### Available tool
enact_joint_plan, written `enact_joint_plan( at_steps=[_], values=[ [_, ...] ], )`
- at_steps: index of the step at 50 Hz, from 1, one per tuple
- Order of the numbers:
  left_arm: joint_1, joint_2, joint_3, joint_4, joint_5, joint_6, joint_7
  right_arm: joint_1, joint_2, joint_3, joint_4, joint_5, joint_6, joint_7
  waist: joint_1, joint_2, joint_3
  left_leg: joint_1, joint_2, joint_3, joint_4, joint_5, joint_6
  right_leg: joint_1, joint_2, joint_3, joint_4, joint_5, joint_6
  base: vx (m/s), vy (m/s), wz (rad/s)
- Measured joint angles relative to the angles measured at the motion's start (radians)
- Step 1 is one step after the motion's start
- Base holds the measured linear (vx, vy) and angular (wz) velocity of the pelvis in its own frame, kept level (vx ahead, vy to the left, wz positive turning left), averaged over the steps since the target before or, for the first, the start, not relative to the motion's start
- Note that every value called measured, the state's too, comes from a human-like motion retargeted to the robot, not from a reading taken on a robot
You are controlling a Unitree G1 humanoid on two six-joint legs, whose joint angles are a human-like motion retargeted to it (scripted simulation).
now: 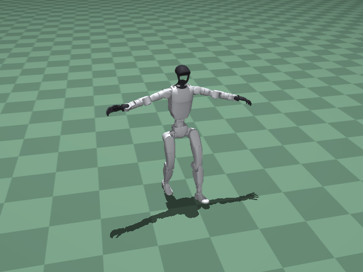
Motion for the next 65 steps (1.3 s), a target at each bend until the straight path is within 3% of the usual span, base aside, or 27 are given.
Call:
enact_joint_plan(
  at_steps=[3, 5, 8, 10, 12, 13, 15, 18, 20, 22, 25, 28, 30, 32, 33, 35, 38, 40, 45, 47, 48, 50, 53, 55, 57, 61, 65],
  values=[
    [-0.149, 0.068, -0.075, -0.004, 0.06, 0.036, -0.031, -0.034, -0.056, 0.044, -0.036, 0.035, 0.002, 0.002, -0.021, -0.049, 0.075, -0.107, -0.013, 0.006, 0.41, -0.216, 0.093, -0.086, -0.089, -0.063, 0.03, -0.142, -0.038, -1.31, 0.12, 1.14],
    [-0.2, 0.091, -0.105, -0.003, 0.082, 0.055, -0.041, -0.057, -0.047, 0.085, -0.078, 0.009, 0.001, -0.012, -0.047, -0.074, 0.071, -0.15, 0.014, 0.041, 0.635, -0.326, 0.146, -0.184, -0.132, -0.08, 0.037, -0.124, -0.032, -1.25, 0.2, 0.76],
    [-0.198, 0.075, -0.139, 0.014, 0.054, 0.041, -0.088, -0.077, 0.045, 0.16, -0.136, -0.12, 0.036, 0.029, -0.097, -0.113, 0.01, -0.081, -0.009, 0.018, 0.693, -0.373, 0.143, -0.267, -0.18, -0.076, -0.129, 0.134, 0.033, -1.21, 0.25, 0.52],
    [-0.179, 0.063, -0.145, 0.025, 0.036, 0.017, -0.136, -0.073, 0.117, 0.21, -0.148, -0.203, 0.076, 0.095, -0.108, -0.147, -0.019, 0.03, -0.077, -0.049, 0.618, -0.337, 0.108, -0.287, -0.213, -0.059, -0.265, 0.336, 0.071, -1.22, 0.32, -0.03],
    [-0.183, 0.067, -0.145, 0.024, -0.004, 0.003, -0.078, -0.117, 0.172, 0.265, -0.074, -0.194, 0.076, 0.066, -0.093, -0.166, -0.031, 0.144, -0.132, -0.14, 0.543, -0.249, 0.073, -0.309, -0.23, -0.056, -0.335, 0.41, 0.082, -1.27, 0.35, -0.42],
    [-0.186, 0.075, -0.146, 0.019, -0.017, 0.001, -0.074, -0.146, 0.185, 0.285, -0.047, -0.187, 0.08, 0.07, -0.084, -0.164, -0.033, 0.198, -0.147, -0.182, 0.516, -0.219, 0.06, -0.319, -0.231, -0.061, -0.34, 0.399, 0.078, -1.34, 0.35, -0.58],
    [-0.187, 0.103, -0.158, 0.002, -0.033, -0.01, -0.114, -0.206, 0.174, 0.316, -0.025, -0.178, 0.085, 0.105, -0.061, -0.137, -0.028, 0.292, -0.146, -0.228, 0.448, -0.266, 0.052, -0.333, -0.218, -0.073, -0.284, 0.34, 0.056, -1.41, 0.35, -0.66],
    [-0.223, 0.177, -0.175, -0.016, 0.003, -0.009, -0.129, -0.357, 0.1, 0.388, -0.015, -0.139, 0.064, 0.128, -0.034, -0.059, 0.03, 0.328, -0.075, -0.184, 0.33, -0.512, 0.094, -0.41, -0.187, -0.121, 0.128, 0.128, 0.021, -1.49, 0.31, -0.44],
    [-0.259, 0.214, -0.185, -0.024, 0.059, 0.027, -0.109, -0.465, 0.065, 0.452, -0.011, -0.106, 0.052, 0.078, -0.034, -0.049, 0.066, 0.198, -0.078, -0.178, 0.429, -0.573, 0.154, -0.475, -0.223, -0.148, 0.487, -0.028, -0.014, -1.45, 0.19, 0.11],
    [-0.263, 0.211, -0.196, -0.029, 0.098, 0.054, -0.106, -0.492, 0.061, 0.508, -0.025, -0.085, 0.046, 0.056, -0.004, -0.055, 0.058, 0.047, -0.086, -0.156, 0.504, -0.493, 0.141, -0.471, -0.223, -0.131, 0.682, -0.103, -0.038, -1.34, 0.15, -0.17],
    [-0.223, 0.141, -0.179, -0.014, 0.158, 0.051, -0.134, -0.464, 0.1, 0.54, -0.021, -0.171, 0.074, 0.143, 0.105, -0.059, -0.011, 0.013, -0.07, -0.093, 0.246, -0.239, 0.089, -0.352, -0.134, -0.059, 0.68, -0.077, -0.017, -1.27, 0.1, -1.05],
    [-0.131, 0.05, -0.135, 0.011, 0.053, 0.027, -0.054, -0.427, 0.15, 0.492, -0.014, -0.081, 0.037, 0.039, 0.176, -0.016, -0.102, 0.011, -0.03, -0.092, -0.061, 0.045, 0.055, -0.186, -0.009, 0.016, 0.487, 0.094, 0.026, -1.34, -0.01, -0.76],
    [-0.089, 0.011, -0.117, 0.028, 0.019, -0.018, -0.013, -0.421, 0.145, 0.48, 0.002, -0.119, -0.015, -0.021, 0.188, 0.01, -0.134, -0.011, -0.019, -0.118, -0.128, 0.087, 0.013, -0.069, 0.039, 0.059, 0.333, 0.225, 0.045, -1.45, -0.07, -0.05],
    [-0.097, 0.02, -0.117, 0.029, 0.025, -0.032, -0.061, -0.45, 0.107, 0.502, 0.001, -0.152, 0.002, 0.069, 0.187, -0.01, -0.1, -0.032, -0.049, -0.128, -0.061, 0.038, 0.027, 0.023, 0.003, 0.075, 0.179, 0.17, 0.032, -1.58, -0.12, 0.15],
    [-0.119, 0.04, -0.129, 0.026, -0.01, -0.051, 0.008, -0.487, 0.084, 0.529, 0.005, -0.158, -0.044, -0.052, 0.184, -0.034, -0.064, -0.053, -0.071, -0.116, 0.029, -0.006, 0.045, 0.05, -0.035, 0.071, 0.107, 0.067, 0.022, -1.65, -0.14, 0.09],
    [-0.174, 0.093, -0.135, 0.023, -0.019, -0.044, 0.024, -0.563, 0.05, 0.581, -0.009, -0.124, -0.054, -0.1, 0.174, -0.084, 0.003, -0.144, -0.082, -0.055, 0.345, -0.149, 0.086, 0.033, -0.103, 0.055, 0.026, -0.161, -0.004, -1.65, -0.13, -0.14],
    [-0.204, 0.148, -0.109, 0.02, 0.016, 0.03, -0.019, -0.626, 0.048, 0.618, -0.065, -0.053, -0.007, -0.055, 0.146, -0.089, 0.043, -0.207, 0.012, 0.017, 0.753, -0.339, 0.121, -0.139, -0.095, 0.067, 0.086, -0.271, -0.06, -1.5, -0.08, -0.35],
    [-0.176, 0.133, -0.098, 0.022, 0.012, 0.039, 0.005, -0.609, 0.083, 0.63, -0.079, -0.105, -0.009, -0.084, 0.089, -0.088, 0.034, -0.158, 0.016, 0.009, 0.802, -0.378, 0.119, -0.239, -0.086, 0.067, 0.062, -0.18, -0.046, -1.38, -0.07, 0.42],
    [-0.106, 0.038, -0.082, -0.001, -0.005, -0.003, -0.013, -0.451, 0.253, 0.578, -0.006, -0.206, 0.051, -0.039, -0.099, -0.13, -0.041, 0.144, -0.123, -0.109, 0.475, -0.265, 0.046, -0.286, -0.163, 0.003, -0.316, 0.309, 0.041, -1.32, 0.05, 1.05],
    [-0.106, 0.031, -0.077, -0.011, 0.016, -0.011, -0.027, -0.421, 0.283, 0.535, 0.021, -0.225, 0.065, -0.004, -0.123, -0.119, -0.075, 0.254, -0.136, -0.153, 0.359, -0.152, 0.034, -0.317, -0.178, -0.081, -0.333, 0.344, 0.054, -1.36, 0.19, 0.27],
    [-0.107, 0.036, -0.078, -0.016, 0.023, -0.014, -0.029, -0.415, 0.281, 0.516, 0.025, -0.234, 0.064, 0.006, -0.125, -0.104, -0.086, 0.307, -0.135, -0.174, 0.308, -0.105, 0.035, -0.323, -0.176, -0.115, -0.317, 0.324, 0.051, -1.41, 0.22, -0.14],
    [-0.118, 0.058, -0.086, -0.023, 0.019, -0.02, -0.023, -0.427, 0.246, 0.502, 0.011, -0.234, 0.043, 0.009, -0.113, -0.054, -0.081, 0.405, -0.106, -0.18, 0.205, -0.125, 0.04, -0.332, -0.149, -0.133, -0.208, 0.233, 0.031, -1.46, 0.24, -0.45],
    [-0.172, 0.133, -0.109, -0.016, 0.045, -0.014, -0.056, -0.547, 0.146, 0.553, -0.009, -0.203, 0.018, 0.041, -0.079, 0.033, -0.029, 0.428, -0.038, -0.114, 0.119, -0.409, 0.063, -0.42, -0.125, -0.152, 0.249, -0.008, 0.006, -1.51, 0.22, -0.51],
    [-0.216, 0.19, -0.122, -0.018, 0.083, 0.01, -0.088, -0.654, 0.089, 0.596, -0.004, -0.182, 0.028, 0.056, -0.068, 0.025, 0.004, 0.31, -0.066, -0.12, 0.22, -0.556, 0.147, -0.471, -0.193, -0.156, 0.563, -0.136, -0.017, -1.46, 0.12, -0.08],
    [-0.231, 0.218, -0.13, -0.029, 0.097, 0.035, -0.085, -0.698, 0.067, 0.627, -0.006, -0.157, 0.036, 0.032, -0.028, -0.008, 0.008, 0.151, -0.11, -0.11, 0.345, -0.576, 0.196, -0.458, -0.238, -0.116, 0.701, -0.195, -0.033, -1.38, 0.05, -0.32],
    [-0.182, 0.169, -0.12, -0.022, 0.075, 0.043, -0.026, -0.659, 0.121, 0.651, -0.013, -0.108, 0.035, -0.03, 0.136, -0.049, -0.03, 0.013, -0.113, -0.007, 0.203, -0.334, 0.127, -0.296, -0.228, -0.039, 0.539, -0.169, 0.0, -1.27, -0.06, -1.12],
    [-0.072, 0.062, -0.053, 0.03, 0.041, -0.01, -0.046, -0.611, 0.165, 0.603, -0.012, -0.149, 0.028, 0.008, 0.233, 0.007, -0.098, -0.042, -0.058, -0.038, -0.083, 0.009, 0.043, -0.064, -0.173, -0.027, 0.138, 0.01, 0.053, -1.33, -0.21, -0.62]
  ],
)
